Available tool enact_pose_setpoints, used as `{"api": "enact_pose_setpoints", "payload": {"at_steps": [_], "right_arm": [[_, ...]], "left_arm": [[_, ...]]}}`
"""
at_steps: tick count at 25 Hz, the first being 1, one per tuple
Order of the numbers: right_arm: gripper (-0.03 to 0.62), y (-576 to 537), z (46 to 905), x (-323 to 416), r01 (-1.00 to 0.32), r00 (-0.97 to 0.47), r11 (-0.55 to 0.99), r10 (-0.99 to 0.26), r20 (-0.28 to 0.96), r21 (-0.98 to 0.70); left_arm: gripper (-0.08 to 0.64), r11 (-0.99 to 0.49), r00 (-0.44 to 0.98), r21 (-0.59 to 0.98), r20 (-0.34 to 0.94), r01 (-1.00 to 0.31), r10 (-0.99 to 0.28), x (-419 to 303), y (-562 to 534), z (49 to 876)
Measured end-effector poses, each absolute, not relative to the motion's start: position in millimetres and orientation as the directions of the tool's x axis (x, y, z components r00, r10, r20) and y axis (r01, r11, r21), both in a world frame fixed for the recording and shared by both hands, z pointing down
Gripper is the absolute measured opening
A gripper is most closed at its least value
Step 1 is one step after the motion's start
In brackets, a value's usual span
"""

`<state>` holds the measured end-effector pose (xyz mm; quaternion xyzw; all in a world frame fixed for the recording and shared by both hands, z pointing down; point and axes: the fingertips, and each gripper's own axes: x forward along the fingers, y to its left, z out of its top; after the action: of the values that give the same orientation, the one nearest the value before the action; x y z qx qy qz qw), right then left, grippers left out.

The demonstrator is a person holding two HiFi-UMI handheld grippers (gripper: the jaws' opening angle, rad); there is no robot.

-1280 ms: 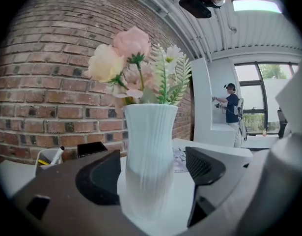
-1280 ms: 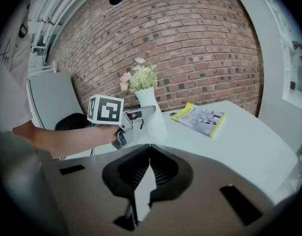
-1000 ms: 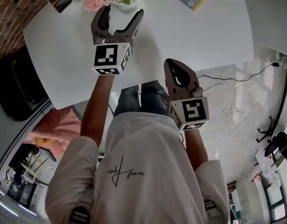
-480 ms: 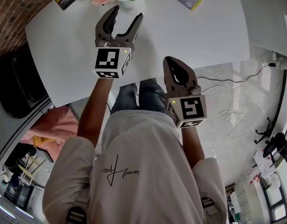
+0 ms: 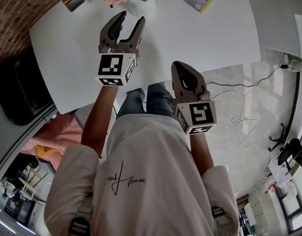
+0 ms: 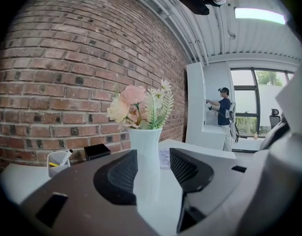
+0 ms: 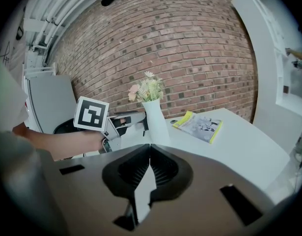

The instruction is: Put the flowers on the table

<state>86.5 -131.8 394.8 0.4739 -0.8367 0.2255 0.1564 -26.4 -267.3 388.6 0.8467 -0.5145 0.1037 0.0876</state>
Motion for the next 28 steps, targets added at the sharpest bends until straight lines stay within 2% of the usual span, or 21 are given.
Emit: {"api": "enact_pose_setpoints", "payload": {"at_steps": [28], "right_arm": [[0.025,-94,352,53,-0.879,-0.477,0.425,-0.773,0.418,-0.217]], "left_arm": [[0.158,-0.456,0.470,0.120,0.304,-0.882,-0.829,-55,-203,370]]}}
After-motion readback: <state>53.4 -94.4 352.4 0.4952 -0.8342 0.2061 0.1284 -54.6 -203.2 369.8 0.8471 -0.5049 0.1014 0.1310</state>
